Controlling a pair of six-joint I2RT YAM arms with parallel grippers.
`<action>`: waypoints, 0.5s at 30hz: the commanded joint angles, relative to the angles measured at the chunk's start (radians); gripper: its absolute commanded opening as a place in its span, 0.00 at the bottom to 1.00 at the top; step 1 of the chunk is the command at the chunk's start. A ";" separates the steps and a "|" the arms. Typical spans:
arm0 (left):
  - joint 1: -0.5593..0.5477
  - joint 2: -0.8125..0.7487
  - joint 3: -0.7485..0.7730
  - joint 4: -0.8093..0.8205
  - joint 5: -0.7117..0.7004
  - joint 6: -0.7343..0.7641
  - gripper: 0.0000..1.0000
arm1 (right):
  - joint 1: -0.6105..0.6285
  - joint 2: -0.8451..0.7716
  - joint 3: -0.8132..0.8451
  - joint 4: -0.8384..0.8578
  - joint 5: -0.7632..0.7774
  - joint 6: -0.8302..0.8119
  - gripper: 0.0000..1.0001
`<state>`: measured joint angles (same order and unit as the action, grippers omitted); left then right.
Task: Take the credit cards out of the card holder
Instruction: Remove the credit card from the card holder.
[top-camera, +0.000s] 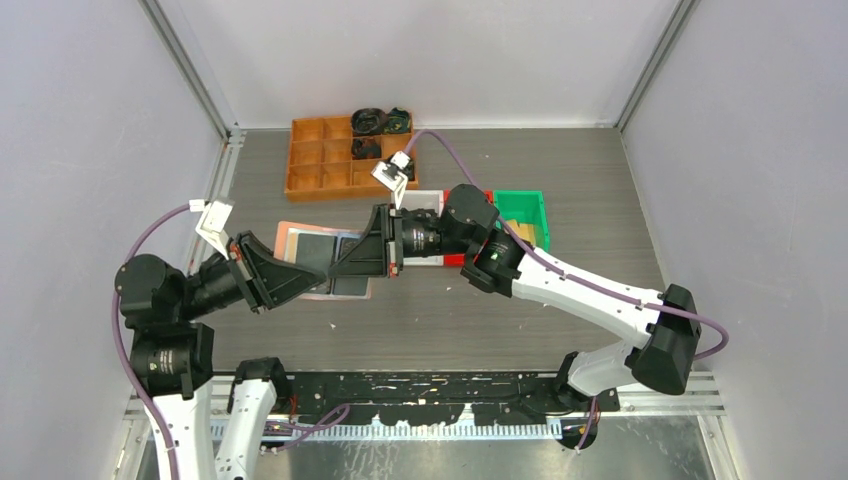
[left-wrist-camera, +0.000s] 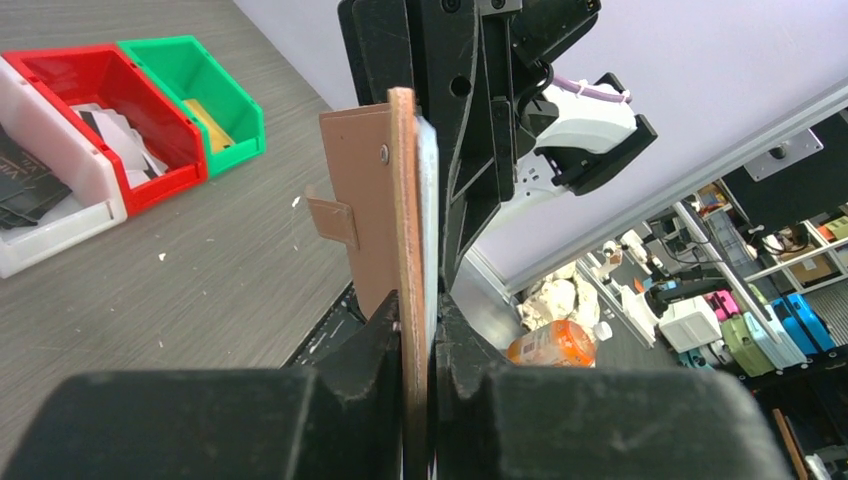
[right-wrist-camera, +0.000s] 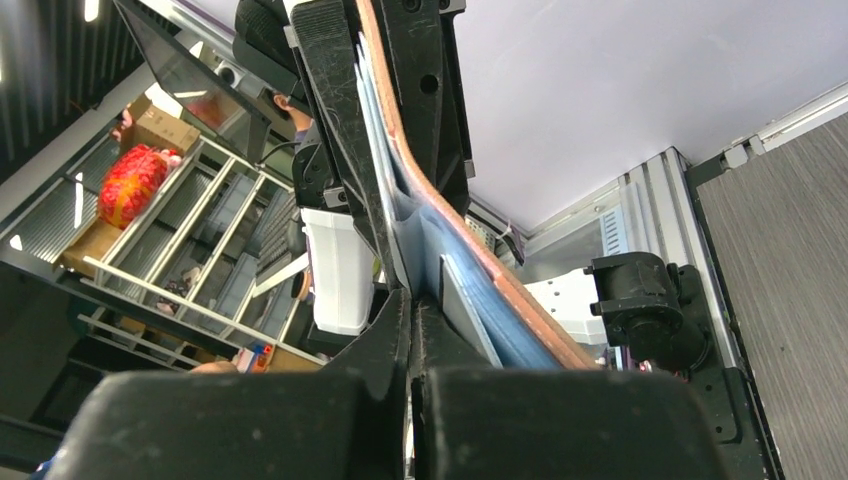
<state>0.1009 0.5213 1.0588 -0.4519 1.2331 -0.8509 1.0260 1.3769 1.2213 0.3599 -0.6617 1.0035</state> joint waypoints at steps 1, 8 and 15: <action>-0.010 0.002 0.033 -0.038 0.083 0.047 0.16 | 0.010 -0.025 0.020 0.163 0.055 0.018 0.01; -0.010 0.026 0.050 -0.042 0.072 0.033 0.28 | 0.008 -0.067 -0.084 0.225 0.067 0.030 0.01; -0.009 0.032 0.059 -0.018 0.074 -0.005 0.21 | 0.002 -0.096 -0.145 0.235 0.075 0.031 0.01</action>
<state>0.0937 0.5503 1.0752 -0.5083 1.2835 -0.8326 1.0302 1.3396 1.0935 0.5205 -0.6060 1.0321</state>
